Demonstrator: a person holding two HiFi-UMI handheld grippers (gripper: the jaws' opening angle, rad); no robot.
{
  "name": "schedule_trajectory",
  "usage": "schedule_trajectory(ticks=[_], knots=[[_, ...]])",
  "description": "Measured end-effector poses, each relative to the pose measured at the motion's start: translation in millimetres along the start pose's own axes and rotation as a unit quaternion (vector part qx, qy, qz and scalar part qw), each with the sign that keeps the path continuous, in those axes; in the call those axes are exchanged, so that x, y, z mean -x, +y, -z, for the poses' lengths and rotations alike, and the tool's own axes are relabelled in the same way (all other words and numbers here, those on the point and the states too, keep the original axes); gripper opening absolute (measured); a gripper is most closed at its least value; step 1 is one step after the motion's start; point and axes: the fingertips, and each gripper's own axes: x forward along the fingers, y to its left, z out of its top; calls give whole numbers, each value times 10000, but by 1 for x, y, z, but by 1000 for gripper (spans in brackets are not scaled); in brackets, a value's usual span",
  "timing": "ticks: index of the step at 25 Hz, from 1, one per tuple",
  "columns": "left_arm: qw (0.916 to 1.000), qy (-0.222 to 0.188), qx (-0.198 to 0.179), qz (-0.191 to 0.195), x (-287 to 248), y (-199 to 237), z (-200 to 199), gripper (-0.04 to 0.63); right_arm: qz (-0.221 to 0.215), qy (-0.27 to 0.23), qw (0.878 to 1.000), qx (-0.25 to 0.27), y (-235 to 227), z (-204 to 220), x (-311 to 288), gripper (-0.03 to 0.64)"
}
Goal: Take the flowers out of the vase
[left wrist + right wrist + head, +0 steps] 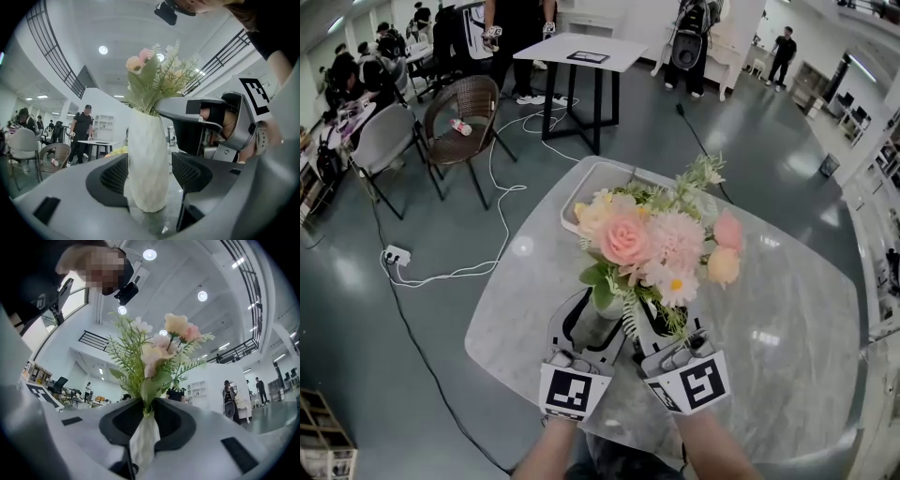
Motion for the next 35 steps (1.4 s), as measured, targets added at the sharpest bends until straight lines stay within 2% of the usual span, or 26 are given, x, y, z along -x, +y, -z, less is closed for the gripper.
schedule_trajectory(ticks=[6,12,26,29,30,32,35], knots=[[10000,-12,-9,39,-3,-2,-6,285,-12,-141,9999,-8,-4,-14,-1,64],[10000,-27,-32,50,-6,-11,-28,285,-11,-275,9995,-130,-13,-41,2,60],[9999,-43,-129,9,7,-5,-34,284,19,-472,9986,-218,-8,-56,-3,60],[9999,-136,-44,15,10,-4,-37,280,23,-482,9986,-237,-8,-60,-4,60],[9999,-162,-34,7,11,-4,-38,266,23,-486,9985,-241,-7,-60,-4,60],[9998,-187,-37,-25,15,-3,-40,178,19,-483,9985,-247,-6,-62,-3,60],[9998,-190,-26,-15,21,-1,-44,85,33,-467,9986,-261,-2,-66,-4,60]])
